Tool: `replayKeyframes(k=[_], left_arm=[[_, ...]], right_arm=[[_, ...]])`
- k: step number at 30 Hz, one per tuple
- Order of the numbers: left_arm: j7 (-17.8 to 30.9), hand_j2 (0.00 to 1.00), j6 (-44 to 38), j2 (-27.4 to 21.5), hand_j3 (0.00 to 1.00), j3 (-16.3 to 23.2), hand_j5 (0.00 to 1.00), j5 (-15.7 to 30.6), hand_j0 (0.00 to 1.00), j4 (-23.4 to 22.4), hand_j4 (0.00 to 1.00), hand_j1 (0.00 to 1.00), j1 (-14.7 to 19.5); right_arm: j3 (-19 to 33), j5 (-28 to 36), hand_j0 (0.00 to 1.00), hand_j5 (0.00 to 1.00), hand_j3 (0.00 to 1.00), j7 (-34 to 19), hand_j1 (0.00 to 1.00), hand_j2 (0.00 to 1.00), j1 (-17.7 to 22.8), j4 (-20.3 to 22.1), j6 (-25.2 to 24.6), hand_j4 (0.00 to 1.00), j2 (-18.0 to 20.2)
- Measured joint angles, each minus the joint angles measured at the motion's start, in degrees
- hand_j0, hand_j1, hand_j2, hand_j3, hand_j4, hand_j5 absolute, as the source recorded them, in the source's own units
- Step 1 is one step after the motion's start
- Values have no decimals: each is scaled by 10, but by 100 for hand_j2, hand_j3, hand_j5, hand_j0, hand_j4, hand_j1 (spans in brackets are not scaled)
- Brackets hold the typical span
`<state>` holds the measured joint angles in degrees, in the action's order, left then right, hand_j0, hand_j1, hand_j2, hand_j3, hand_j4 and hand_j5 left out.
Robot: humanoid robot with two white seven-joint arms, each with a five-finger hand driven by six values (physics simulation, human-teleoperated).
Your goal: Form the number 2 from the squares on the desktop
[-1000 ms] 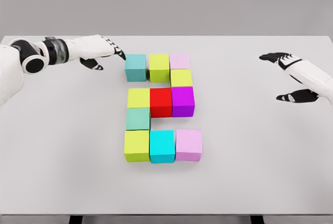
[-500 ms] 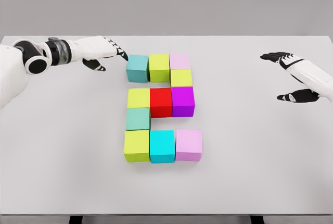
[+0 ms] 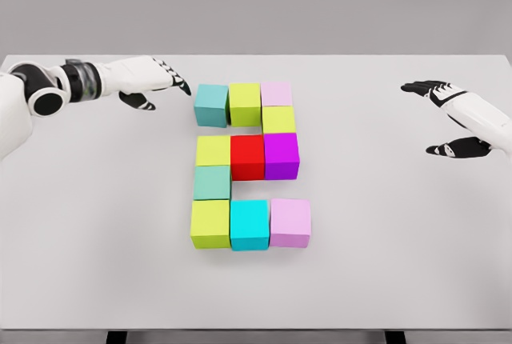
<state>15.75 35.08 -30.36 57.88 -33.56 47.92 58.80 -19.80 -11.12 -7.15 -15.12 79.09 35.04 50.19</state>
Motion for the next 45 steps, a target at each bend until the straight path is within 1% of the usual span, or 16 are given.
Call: replayKeyframes(k=[3,9,45], left_arm=[[0,78,0,-4,78,1,78,-1,78,14,78,78,-4],[0,78,0,-5,78,3,78,-2,78,25,78,78,-4],[5,78,0,-4,78,3,78,-2,78,37,78,78,-5]], right_arm=[[0,0,100,100,100,0,100,100,0,0,0,100,0],[0,0,100,100,100,0,100,100,0,0,0,100,1],[0,1,100,100,100,1,100,100,2,-2,0,100,2]])
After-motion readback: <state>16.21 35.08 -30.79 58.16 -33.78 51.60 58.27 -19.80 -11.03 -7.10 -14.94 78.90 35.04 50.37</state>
